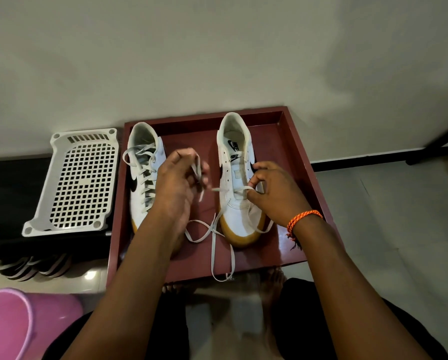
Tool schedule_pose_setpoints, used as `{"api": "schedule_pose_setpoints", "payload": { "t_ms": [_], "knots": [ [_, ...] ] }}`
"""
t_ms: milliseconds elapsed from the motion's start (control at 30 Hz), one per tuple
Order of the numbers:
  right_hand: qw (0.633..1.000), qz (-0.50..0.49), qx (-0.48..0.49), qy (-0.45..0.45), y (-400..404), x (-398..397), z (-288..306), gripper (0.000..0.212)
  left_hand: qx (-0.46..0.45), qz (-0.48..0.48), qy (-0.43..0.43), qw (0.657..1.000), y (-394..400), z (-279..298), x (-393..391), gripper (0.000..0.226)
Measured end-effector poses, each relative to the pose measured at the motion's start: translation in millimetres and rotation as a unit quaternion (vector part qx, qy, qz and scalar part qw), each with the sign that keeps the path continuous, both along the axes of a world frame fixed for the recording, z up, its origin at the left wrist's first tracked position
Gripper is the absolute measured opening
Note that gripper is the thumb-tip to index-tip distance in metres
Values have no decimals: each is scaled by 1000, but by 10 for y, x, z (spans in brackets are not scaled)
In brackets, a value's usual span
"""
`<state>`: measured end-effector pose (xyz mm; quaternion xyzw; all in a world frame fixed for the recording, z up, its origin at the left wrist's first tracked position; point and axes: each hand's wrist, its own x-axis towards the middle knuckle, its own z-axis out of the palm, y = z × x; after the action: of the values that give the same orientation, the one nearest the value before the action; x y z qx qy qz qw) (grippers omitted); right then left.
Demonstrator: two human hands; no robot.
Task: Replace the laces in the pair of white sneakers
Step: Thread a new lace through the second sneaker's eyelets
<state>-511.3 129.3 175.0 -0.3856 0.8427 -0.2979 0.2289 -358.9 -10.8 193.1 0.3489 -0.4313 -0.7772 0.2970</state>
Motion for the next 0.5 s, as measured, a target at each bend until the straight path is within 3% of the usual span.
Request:
{"api": "schedule_pose_setpoints", "payload": {
  "t_ms": [33,100,167,233,300,500],
  "knots": [
    [1000,0,0,0,-4,-1,1,8,-78,0,-99,992,-1,-40,-5,7],
    [1000,0,1,1,-4,-3,1,9,-275,-49,-260,925,35,-206,-16,14],
    [1000,3,1,2,-12,1,-2,9,-413,-118,-329,841,122,-306,-24,22],
    [1000,5,4,6,-16,12,-6,8,-466,-126,-343,806,147,-385,-46,26],
    [1000,6,7,6,-16,21,-8,8,-446,-120,-334,822,114,-402,-56,23],
    [1000,3,13,5,-13,18,-7,8,-165,-99,-153,969,102,-167,-9,19]
  ]
}}
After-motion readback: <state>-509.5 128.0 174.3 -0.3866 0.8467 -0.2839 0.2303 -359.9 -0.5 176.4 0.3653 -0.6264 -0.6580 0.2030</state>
